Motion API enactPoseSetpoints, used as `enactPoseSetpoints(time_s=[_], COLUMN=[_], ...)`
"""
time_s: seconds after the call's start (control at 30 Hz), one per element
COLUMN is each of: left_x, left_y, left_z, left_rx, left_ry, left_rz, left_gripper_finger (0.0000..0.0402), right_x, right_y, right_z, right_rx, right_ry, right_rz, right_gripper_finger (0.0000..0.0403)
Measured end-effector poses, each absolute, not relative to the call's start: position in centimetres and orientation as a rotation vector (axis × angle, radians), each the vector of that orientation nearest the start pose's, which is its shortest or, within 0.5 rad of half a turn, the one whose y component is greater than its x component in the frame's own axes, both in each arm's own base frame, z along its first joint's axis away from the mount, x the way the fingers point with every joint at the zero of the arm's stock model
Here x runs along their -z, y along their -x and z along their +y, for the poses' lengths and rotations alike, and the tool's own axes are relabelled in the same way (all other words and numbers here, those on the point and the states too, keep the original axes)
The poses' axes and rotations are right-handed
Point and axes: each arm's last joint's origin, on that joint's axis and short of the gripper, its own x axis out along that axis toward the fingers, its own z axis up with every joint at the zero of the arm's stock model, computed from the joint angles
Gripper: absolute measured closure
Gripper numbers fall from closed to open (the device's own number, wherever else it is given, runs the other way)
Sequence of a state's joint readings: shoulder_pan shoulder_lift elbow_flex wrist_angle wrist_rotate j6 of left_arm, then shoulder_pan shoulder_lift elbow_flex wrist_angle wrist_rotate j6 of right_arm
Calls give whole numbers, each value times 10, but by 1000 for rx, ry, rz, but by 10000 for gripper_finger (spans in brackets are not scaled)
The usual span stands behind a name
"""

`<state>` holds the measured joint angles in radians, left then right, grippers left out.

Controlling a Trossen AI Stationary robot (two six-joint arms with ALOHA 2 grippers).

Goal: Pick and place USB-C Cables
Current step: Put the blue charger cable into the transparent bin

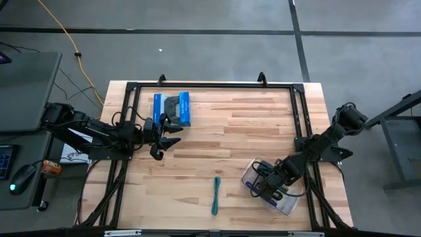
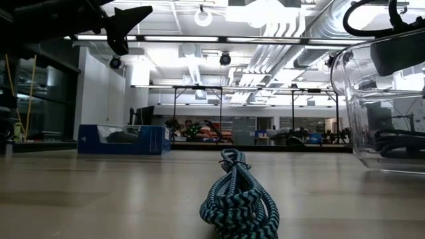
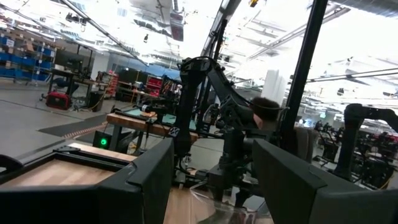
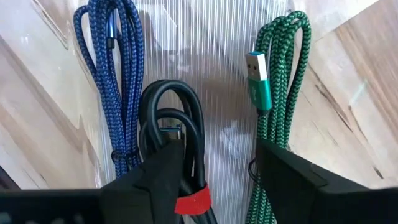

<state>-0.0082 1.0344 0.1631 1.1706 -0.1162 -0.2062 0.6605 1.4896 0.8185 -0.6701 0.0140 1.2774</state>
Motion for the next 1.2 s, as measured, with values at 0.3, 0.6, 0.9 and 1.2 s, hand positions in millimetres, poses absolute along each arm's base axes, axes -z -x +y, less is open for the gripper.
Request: enactPoseSetpoints(time_s=[0.3, 0.6, 0.9, 1.2], left_x=[-210, -210, -210, -210], left_y=[-181, -181, -181, -181], left_z=[2, 2, 2, 2], left_rx=[-76, -76, -76, -76], left_ry=[223, 223, 223, 223], left_rz=[-309, -308, -305, -305], left_gripper_finger=[202, 202, 202, 202], right_x=[-175, -201, -240, -257], right_y=[-197, -204, -215, -242], right_z=[153, 157, 159, 143], right_rx=[325, 312, 310, 332], right_ry=[-618, -545, -365, 5], right_rz=[1363, 1345, 1200, 892], right_gripper_finger=[206, 206, 206, 206])
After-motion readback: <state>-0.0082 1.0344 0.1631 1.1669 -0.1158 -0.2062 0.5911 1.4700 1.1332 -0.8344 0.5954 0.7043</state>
